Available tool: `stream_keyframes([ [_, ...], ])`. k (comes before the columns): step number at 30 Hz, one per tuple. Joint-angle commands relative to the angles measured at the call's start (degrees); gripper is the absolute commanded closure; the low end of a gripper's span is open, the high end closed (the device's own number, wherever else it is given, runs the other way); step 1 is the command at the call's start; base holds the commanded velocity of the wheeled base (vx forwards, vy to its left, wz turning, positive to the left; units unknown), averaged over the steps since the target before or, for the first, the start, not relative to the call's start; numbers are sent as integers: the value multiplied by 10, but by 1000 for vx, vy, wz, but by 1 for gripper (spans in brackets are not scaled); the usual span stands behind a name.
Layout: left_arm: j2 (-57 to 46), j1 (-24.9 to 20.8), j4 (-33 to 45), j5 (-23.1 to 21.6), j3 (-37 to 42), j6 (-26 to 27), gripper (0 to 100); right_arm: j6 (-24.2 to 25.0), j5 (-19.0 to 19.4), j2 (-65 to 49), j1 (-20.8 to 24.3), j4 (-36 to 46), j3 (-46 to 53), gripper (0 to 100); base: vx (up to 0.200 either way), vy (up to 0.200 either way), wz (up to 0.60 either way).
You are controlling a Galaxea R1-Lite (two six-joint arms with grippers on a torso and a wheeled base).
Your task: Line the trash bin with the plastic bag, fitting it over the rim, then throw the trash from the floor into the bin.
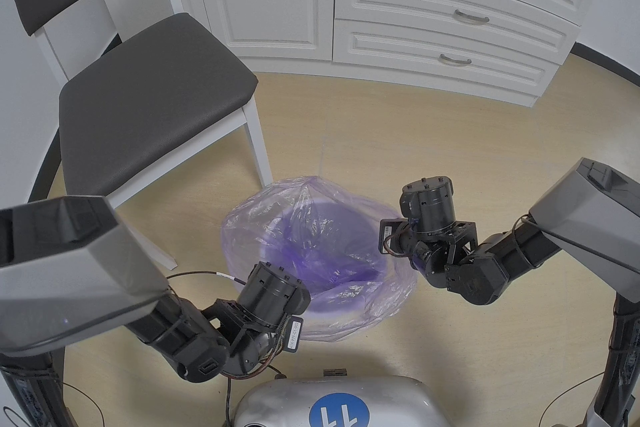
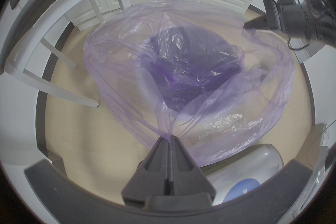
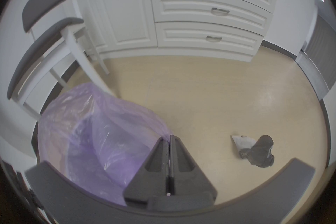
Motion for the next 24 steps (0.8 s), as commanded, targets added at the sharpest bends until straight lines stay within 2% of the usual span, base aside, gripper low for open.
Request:
stream_keyframes([
  [1,72,3,-36,0,-2,1,100,0,-4,50,-22,-41,-31,100,0,0,0],
  [12,148,3,-175,-5,-16,-4,100,7,-5,176,-79,-129,-142,100,0,0,0],
  [19,125,-6,-204,-4,5,-24,100,7,-5,171,-90,-130,-142,100,0,0,0],
  [24,79,-27,-205,-4,56,-24,100,7,-4,130,-73,-131,-109,100,0,0,0],
])
